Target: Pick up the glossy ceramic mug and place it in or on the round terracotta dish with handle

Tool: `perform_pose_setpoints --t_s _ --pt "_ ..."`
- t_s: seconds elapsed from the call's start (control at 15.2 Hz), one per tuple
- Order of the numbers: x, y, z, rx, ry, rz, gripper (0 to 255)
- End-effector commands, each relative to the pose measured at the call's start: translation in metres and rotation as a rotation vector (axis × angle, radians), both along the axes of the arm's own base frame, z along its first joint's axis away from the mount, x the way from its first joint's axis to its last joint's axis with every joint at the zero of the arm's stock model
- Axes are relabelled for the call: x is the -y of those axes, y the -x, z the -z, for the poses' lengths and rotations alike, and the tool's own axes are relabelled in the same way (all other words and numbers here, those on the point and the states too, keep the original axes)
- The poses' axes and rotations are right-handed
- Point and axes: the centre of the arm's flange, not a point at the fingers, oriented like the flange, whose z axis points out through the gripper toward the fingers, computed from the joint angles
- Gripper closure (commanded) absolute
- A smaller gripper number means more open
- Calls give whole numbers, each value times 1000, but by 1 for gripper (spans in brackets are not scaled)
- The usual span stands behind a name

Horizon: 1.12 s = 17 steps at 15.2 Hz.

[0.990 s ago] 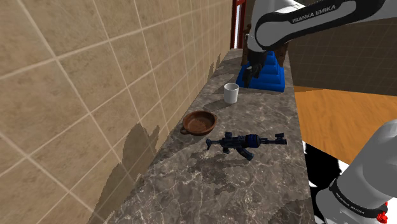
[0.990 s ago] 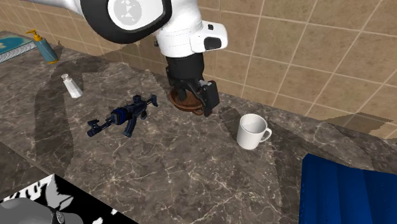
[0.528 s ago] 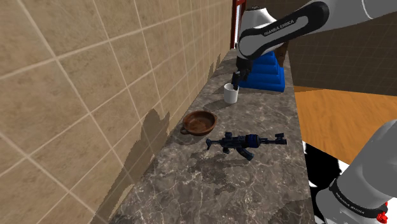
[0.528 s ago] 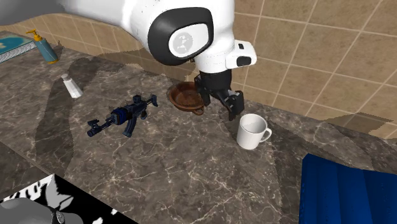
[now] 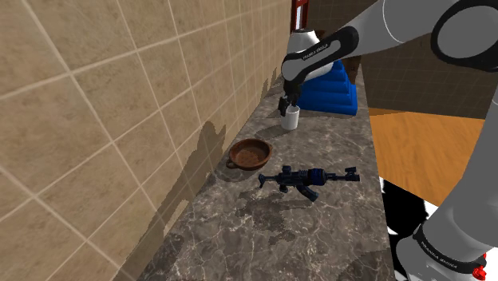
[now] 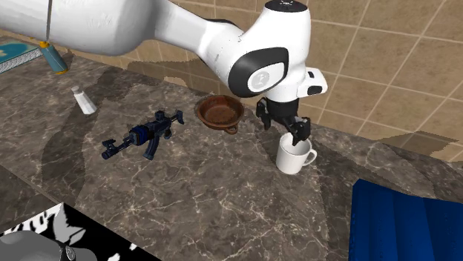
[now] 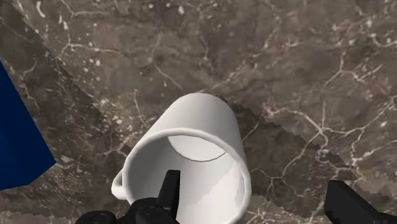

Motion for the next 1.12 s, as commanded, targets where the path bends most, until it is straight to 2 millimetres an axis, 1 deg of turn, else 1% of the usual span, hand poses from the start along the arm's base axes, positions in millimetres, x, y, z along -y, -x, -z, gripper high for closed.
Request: perform_pose_setpoints --t_s 0.0,0.46,0.92,0.99,1.06 --pt "0 -11 10 4 -2 -2 0" --pt "2 -17 44 4 -2 -2 0" --pt "2 -17 44 4 -2 -2 0" --pt "2 -17 44 4 -2 -2 255" --pt "2 -17 44 4 -2 -2 255"
